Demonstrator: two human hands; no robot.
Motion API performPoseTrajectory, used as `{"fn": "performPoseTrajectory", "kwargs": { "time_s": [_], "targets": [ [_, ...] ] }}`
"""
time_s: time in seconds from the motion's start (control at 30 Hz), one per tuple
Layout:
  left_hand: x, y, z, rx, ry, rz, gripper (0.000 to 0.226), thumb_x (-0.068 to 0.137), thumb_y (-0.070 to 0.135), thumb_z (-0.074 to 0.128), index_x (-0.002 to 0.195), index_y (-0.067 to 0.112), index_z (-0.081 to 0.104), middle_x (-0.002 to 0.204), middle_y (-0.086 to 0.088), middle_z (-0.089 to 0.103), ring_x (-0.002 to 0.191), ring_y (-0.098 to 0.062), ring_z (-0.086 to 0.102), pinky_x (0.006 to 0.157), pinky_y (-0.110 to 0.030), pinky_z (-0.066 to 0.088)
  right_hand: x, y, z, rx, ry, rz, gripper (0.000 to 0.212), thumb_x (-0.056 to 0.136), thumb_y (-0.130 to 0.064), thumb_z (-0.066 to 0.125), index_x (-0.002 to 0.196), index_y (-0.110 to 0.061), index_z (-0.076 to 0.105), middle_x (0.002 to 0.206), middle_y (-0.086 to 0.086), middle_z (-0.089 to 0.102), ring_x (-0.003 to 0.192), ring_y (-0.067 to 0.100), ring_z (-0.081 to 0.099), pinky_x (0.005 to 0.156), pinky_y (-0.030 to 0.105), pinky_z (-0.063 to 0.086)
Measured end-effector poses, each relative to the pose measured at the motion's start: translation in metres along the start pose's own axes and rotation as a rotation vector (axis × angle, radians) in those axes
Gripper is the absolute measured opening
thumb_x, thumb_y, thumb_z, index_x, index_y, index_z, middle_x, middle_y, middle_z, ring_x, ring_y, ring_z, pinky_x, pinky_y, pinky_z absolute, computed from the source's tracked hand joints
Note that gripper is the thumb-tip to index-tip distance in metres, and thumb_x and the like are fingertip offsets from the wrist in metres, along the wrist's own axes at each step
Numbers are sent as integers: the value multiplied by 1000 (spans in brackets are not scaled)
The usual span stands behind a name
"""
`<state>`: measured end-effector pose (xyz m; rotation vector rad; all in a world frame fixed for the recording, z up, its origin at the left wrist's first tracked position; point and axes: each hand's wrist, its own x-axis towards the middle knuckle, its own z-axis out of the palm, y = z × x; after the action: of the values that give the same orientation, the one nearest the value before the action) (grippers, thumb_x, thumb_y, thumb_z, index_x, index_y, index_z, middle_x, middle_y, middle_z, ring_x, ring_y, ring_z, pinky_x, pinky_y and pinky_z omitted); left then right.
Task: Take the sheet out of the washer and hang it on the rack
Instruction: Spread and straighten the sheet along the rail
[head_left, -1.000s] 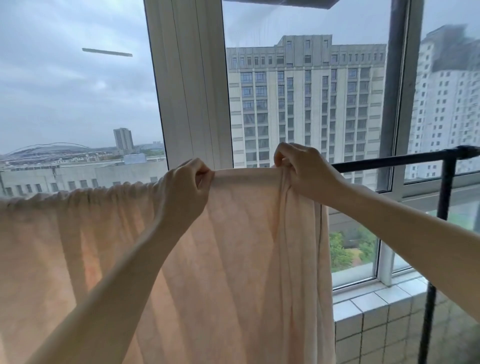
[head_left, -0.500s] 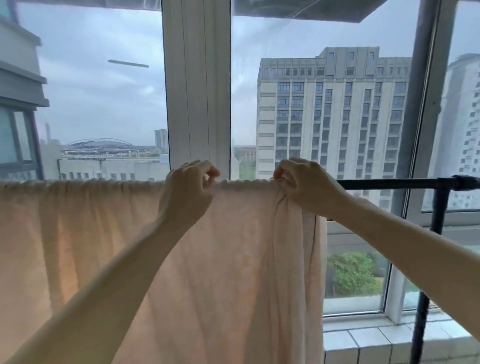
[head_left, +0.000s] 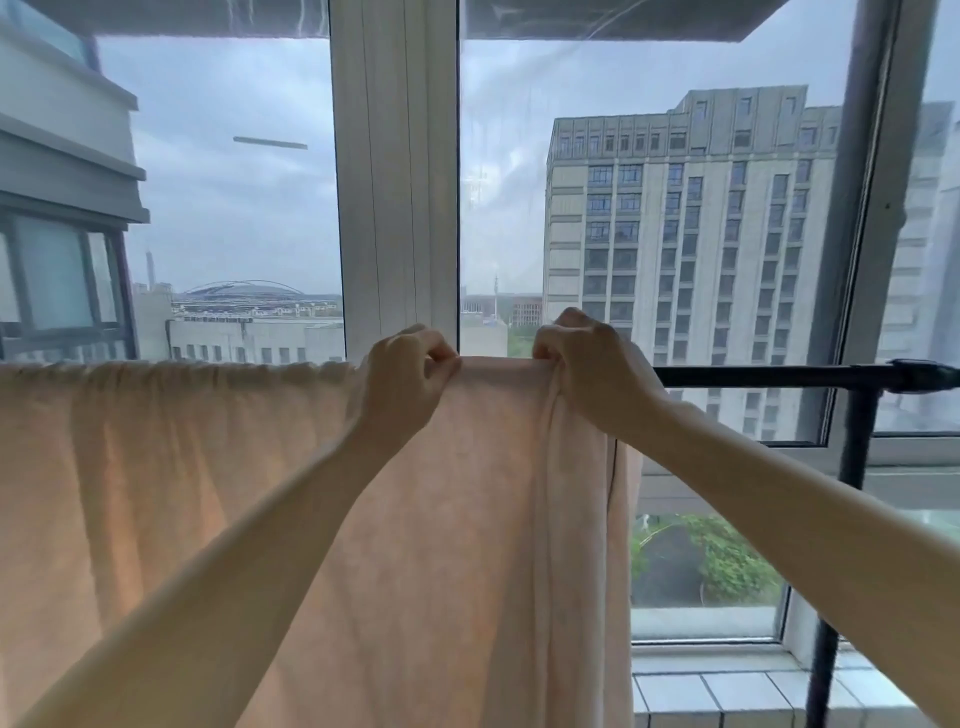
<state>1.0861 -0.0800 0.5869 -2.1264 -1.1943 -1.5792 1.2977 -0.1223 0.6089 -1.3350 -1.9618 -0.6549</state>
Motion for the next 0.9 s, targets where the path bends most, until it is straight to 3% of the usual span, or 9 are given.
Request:
{"fn": "performPoseTrajectory", "kwargs": {
  "time_s": [0.1,0.2,0.3,0.4,0.5,0.57,0.7,0.9],
  "targets": [
    [0,-23,-18,63,11,-75,11,84,20,71,75,16,68,76,5,65,68,-12,58,61,-25,38,-2,27,-14,-1,2,102,30,84,8,47,86,-14,67,95,1,57,83,23,60,74,39,53],
    [1,-30,-27,118,-12,-130,7,84,23,69,77,21,70,77,6,68,79,-17,64,66,-28,42,-6,37,-22,46,-71,122,29,86,-1,46,87,-15,71,97,1,61,88,22,60,81,40,53],
    [3,-9,-18,59,-102,-48,4,85,27,67,85,28,71,88,10,71,81,-9,63,73,-29,49,-8,25,-19,59,-108,67,23,89,-10,48,92,-14,70,96,-1,64,85,18,62,76,34,54],
    [4,16,1,-28,-191,43,13,86,33,68,96,27,73,90,13,69,78,-4,63,73,-28,52,-7,14,-14,48,-124,33,17,94,-19,51,98,-14,67,97,-1,66,81,16,62,76,35,55],
    [4,28,17,-61,-189,74,10,87,26,68,94,24,75,87,14,64,82,-9,64,74,-35,54,-9,10,-11,-59,-55,26,16,96,-26,52,98,-16,64,95,-2,65,81,18,62,75,37,53],
    [4,29,23,-82,-157,75,8,85,25,70,90,24,75,82,16,62,79,-8,63,73,-35,54,-10,10,-8,-158,2,16,15,98,-25,51,97,-17,63,94,-3,64,90,19,59,83,38,48],
    [3,27,26,-147,-156,82,11,83,33,72,92,26,74,83,13,67,76,-3,64,71,-26,52,-5,-3,-4,-117,75,21,15,98,-23,51,98,-16,63,97,-2,65,97,20,56,89,36,40],
    [5,15,18,-162,-98,44,4,82,22,74,82,23,77,74,13,72,65,8,60,66,1,38,4,-22,6,84,7,-22,15,97,-24,49,94,-15,61,96,-1,65,92,17,56,82,35,46]
  ]
}}
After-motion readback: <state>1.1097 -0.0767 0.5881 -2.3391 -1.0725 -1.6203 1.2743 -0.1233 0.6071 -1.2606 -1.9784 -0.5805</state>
